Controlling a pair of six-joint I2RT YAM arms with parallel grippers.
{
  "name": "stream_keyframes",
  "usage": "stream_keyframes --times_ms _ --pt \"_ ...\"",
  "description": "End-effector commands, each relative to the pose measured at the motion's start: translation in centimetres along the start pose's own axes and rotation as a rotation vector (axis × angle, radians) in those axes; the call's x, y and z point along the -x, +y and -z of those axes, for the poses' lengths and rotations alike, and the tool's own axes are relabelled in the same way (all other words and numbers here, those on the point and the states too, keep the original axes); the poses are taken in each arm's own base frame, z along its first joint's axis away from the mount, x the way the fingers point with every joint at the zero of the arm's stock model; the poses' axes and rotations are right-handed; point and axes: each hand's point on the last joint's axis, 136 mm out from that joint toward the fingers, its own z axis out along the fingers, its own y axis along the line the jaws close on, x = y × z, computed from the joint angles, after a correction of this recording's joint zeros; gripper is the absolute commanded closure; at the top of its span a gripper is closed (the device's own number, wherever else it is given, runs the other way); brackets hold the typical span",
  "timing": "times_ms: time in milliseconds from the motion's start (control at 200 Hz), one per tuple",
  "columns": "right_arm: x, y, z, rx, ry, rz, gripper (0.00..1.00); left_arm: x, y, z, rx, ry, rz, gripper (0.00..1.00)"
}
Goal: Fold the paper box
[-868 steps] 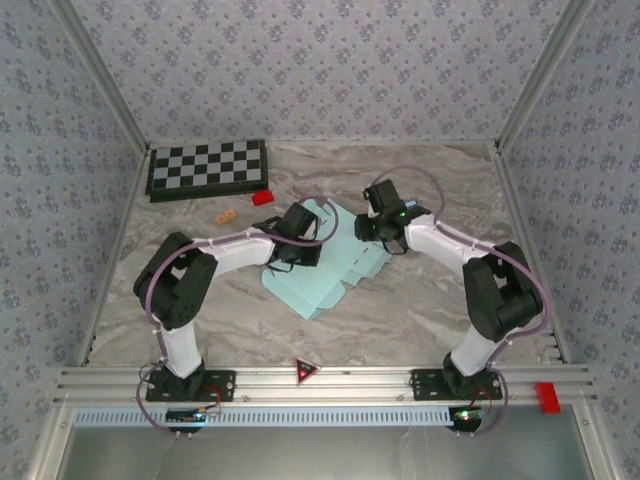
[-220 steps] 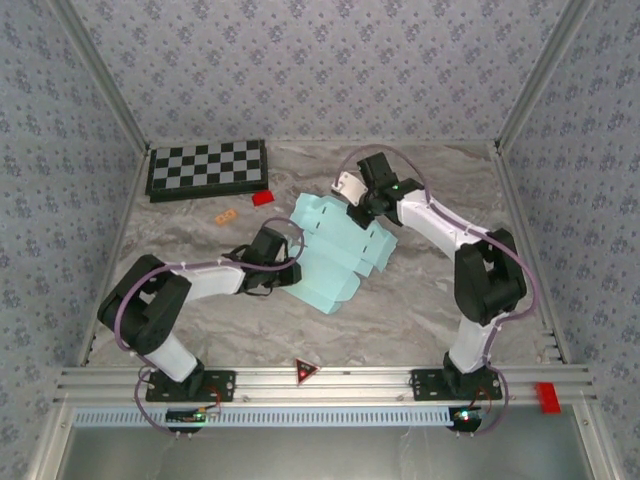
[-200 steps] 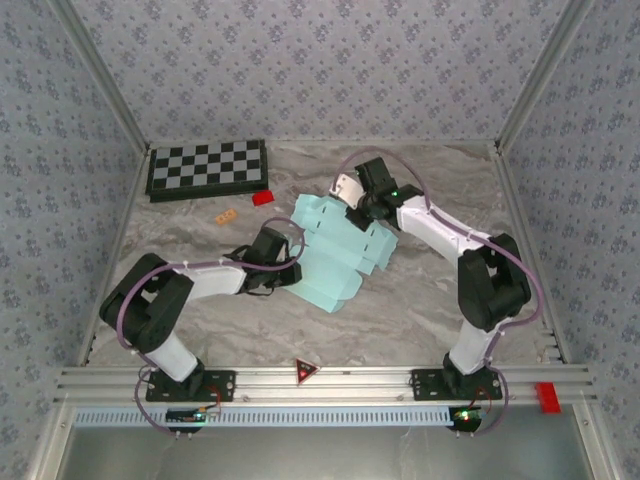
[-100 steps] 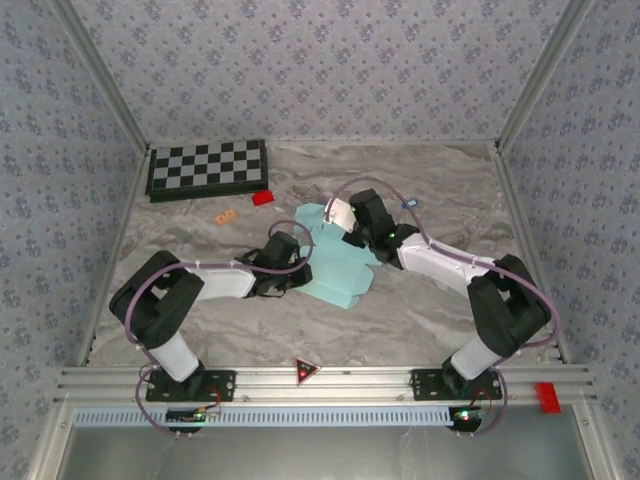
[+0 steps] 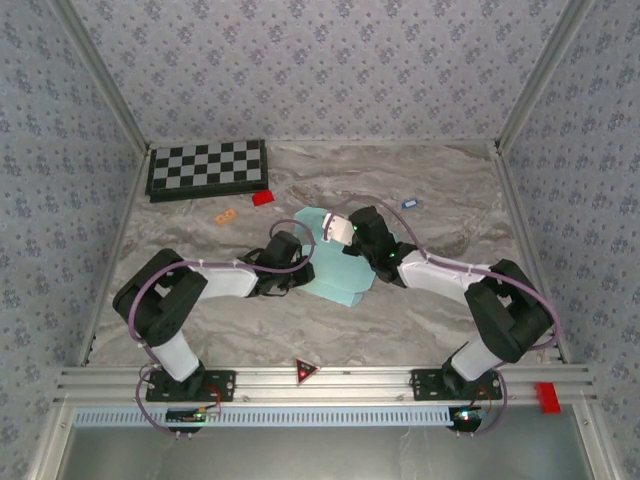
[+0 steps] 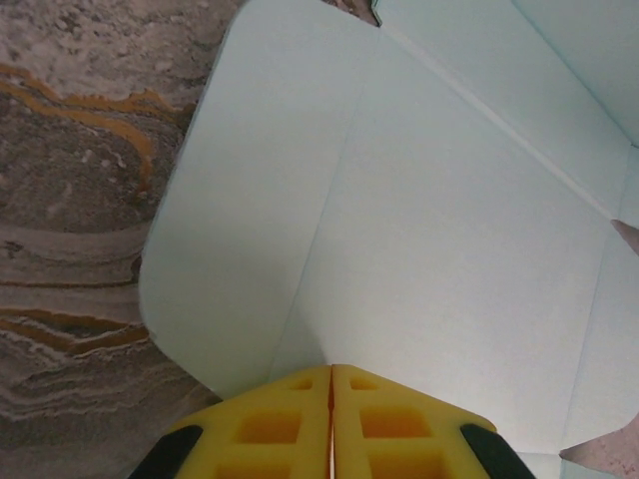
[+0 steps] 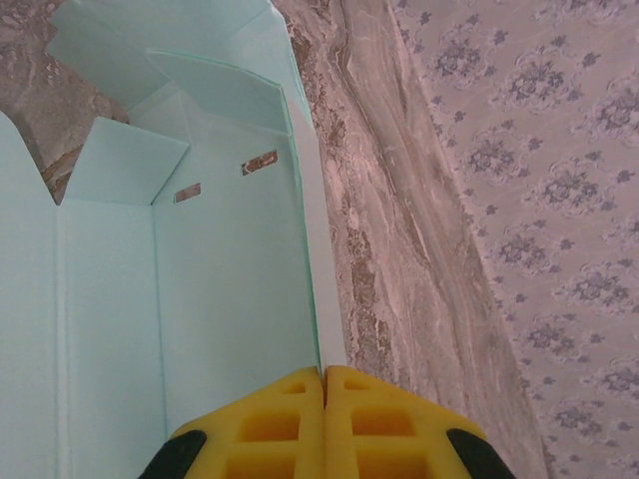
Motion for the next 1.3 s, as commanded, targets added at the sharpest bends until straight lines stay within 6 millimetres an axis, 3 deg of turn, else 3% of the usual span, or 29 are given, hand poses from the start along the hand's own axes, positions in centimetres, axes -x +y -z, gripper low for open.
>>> stream_keyframes --times_ms 0,195,445,615,820,1009,1124,1294 --pt "0.1 1.9 0.3 0.043 -0.031 0.072 1.0 -0.3 -0.6 -0.5 -0.016 0.011 0.0 0.91" --pt "-0.7 3.3 0.3 0.065 -0.018 0.124 1.0 -0.3 -1.2 -0.4 -0.038 0.013 0.0 0.9" --pt "-1.1 3.3 0.0 0.047 -0.002 0.154 1.0 0.0 -2.1 0.3 -0.071 0.006 -0.018 0.85" --pt "-0.6 2.3 0.1 0.048 -0.019 0.156 1.0 1.2 -2.6 2.5 -0.048 -0.045 -0.063 0.68" --pt "0.0 1.0 0.4 0.075 -0.045 0.139 1.0 4.3 -0.4 7.2 0.102 -0.16 -0.133 0.51" --pt "0.5 1.0 0.6 0.105 -0.063 0.139 1.0 8.0 3.2 10.5 0.19 -0.241 -0.102 0.46" --pt "0.7 1.0 0.8 0.121 -0.071 0.14 1.0 10.3 5.6 11.6 0.25 -0.275 -0.069 0.45" --pt "1.1 0.9 1.2 0.137 -0.087 0.139 1.0 12.8 7.7 11.4 0.28 -0.272 -0.032 0.44"
